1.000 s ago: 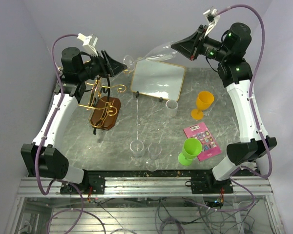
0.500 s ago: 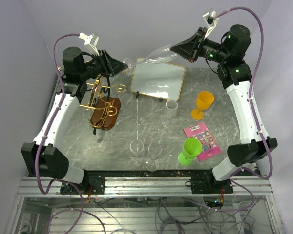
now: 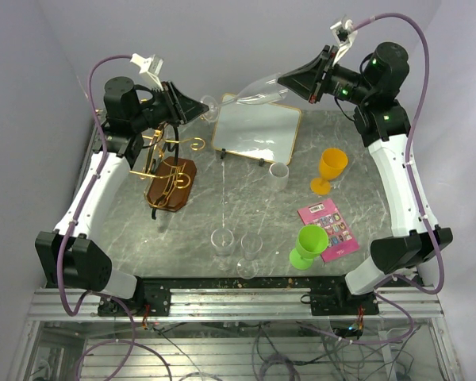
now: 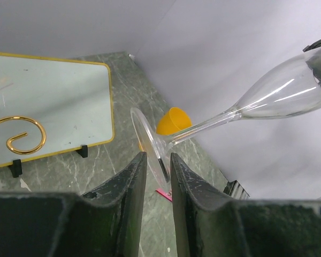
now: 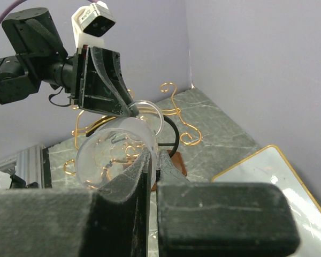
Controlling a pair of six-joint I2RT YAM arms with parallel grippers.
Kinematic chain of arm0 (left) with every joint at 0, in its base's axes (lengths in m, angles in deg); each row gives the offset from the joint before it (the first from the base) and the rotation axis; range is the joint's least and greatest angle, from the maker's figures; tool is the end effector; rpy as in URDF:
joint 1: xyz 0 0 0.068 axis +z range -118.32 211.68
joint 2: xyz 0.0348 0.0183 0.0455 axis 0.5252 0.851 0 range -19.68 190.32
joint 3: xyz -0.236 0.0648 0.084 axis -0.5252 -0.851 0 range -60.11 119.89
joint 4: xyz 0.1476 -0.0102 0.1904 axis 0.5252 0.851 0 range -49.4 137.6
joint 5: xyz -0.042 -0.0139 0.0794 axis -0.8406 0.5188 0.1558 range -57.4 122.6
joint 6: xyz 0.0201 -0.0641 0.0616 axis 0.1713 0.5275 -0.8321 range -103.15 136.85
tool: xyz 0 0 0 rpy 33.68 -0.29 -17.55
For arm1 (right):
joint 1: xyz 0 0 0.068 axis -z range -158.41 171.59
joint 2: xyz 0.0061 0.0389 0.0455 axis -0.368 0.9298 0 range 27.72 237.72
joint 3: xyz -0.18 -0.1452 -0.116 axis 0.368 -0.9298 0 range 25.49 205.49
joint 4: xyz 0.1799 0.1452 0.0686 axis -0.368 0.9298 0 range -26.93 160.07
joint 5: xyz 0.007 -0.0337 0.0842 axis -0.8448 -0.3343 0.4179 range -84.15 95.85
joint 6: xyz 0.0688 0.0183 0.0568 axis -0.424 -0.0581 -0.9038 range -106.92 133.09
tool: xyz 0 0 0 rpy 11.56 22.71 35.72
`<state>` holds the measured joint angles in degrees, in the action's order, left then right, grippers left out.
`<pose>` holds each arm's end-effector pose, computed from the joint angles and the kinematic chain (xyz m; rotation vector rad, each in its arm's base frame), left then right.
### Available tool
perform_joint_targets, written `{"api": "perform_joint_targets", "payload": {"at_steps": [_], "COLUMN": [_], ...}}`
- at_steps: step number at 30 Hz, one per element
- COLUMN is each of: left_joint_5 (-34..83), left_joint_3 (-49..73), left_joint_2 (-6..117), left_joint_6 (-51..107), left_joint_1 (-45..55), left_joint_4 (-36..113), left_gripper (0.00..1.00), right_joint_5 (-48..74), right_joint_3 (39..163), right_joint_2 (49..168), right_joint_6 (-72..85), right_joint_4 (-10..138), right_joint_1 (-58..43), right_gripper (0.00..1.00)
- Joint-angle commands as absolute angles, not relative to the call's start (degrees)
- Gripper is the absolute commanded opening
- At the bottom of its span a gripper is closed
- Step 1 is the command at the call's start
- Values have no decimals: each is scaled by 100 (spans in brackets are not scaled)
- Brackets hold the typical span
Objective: Place the wine glass upside down on the wine glass rack
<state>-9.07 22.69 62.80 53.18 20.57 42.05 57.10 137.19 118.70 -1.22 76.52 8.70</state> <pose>0.3282 -0.1198 0.4193 0.2357 1.7088 -1.2006 0.3132 0.1370 0.5138 -0.7382 1.3960 1.0167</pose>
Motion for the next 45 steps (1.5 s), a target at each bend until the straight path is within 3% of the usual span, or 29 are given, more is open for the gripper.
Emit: {"api": "perform_joint_targets", "payload": {"at_steps": [1,10,14,18,22,30,39,45], "left_joint_5": [-1029,-1016,-898,-559,-612,356,1042,2748], "left_joint_3": [2185,2149,2089,2083,1998,2714,3415,4054], "left_joint_2": [6281,6197,6088,5999,5940,5584,5311,5403], "left_joint_6": [5411,5336,5287,5255,5446,3892,3079,1345], "left_joint_1": [2004,1974,1982,2156,2555,3434,4508,4519], "left_joint_4": [3938,3933,3922,4151,4055,5317,6089,6556], "left_gripper": [34,7,7,7,7,7,7,7], "right_joint_5": [5745,5775,5912,5933,5762,5520,5163,4806], "right_joint_3": [13651,13561,13477,13466,13531,13825,13819,13772], "right_joint_2": [11657,11659,11641,11588,11525,11336,11317,11369], "right_joint_6": [-172,-221,-82,100,356,746,1147,1958], "right_joint_4": [7349,7264,7276,7398,7681,8226,8613,9105], "right_joint_1": [842,848,849,858,872,1035,1070,1077], "right_gripper": [0,0,3,24,53,85,89,90]}}
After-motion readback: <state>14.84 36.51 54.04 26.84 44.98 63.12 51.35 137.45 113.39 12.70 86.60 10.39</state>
